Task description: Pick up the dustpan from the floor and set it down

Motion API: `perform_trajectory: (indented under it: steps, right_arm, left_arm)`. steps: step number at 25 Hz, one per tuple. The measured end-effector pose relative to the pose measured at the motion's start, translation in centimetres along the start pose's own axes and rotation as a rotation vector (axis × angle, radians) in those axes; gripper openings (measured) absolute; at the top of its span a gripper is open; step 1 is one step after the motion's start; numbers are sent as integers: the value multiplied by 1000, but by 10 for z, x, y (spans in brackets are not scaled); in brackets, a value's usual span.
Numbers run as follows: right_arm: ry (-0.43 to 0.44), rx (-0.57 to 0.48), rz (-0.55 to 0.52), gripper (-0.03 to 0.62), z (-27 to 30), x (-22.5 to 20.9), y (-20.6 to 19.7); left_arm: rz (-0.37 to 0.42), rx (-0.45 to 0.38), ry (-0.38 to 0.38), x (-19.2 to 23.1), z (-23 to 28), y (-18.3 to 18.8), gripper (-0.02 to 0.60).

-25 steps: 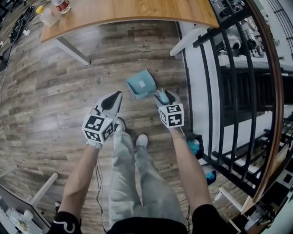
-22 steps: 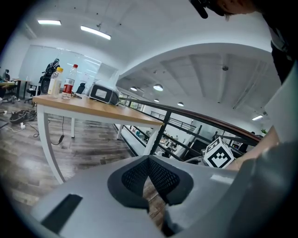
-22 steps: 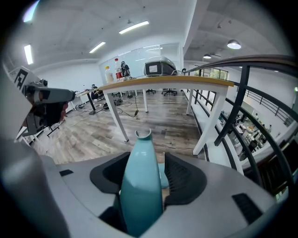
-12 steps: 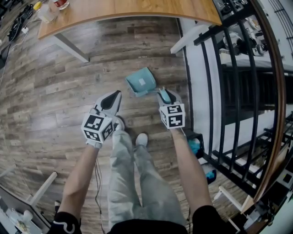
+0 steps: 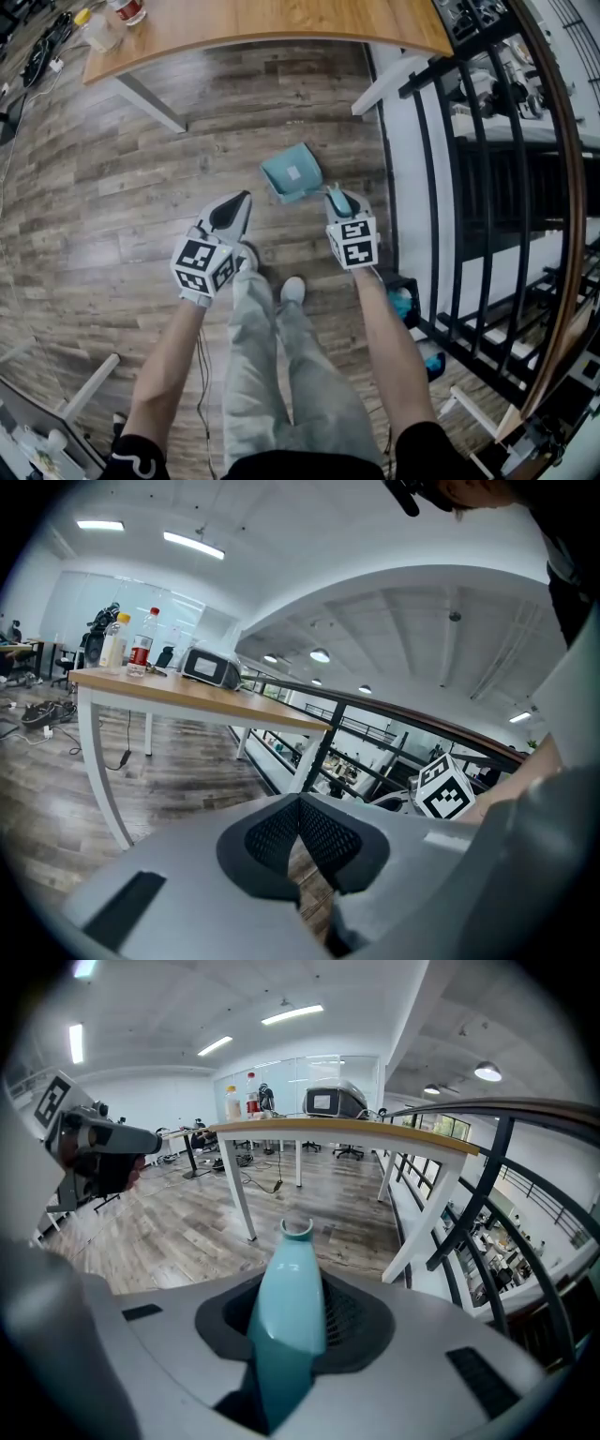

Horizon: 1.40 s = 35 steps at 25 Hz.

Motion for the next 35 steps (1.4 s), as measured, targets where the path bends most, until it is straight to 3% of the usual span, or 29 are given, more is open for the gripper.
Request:
perform_trajectory:
  steps: [15,26,35]
  right_arm:
    - [18,-4,31,87,-32,4,-3]
    - [8,-37,23,87,-77,-8,20]
    - [-23,-51,34,89,-151,-29,73]
  left_arm:
    - [20,7,25,-20,-14,16,-2]
    - [34,-22,45,-47,-31,59,-2]
    - [26,-66,58,-88,-65,124,-2]
Point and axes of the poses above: the fingertips, and each gripper's own axes: z forward along the fingers, x to its left, y out of its top, the point moved 9 cm from there along -z, backward along the fingers, and after that the axes turned 1 degree about x, right-handed, at the moved point
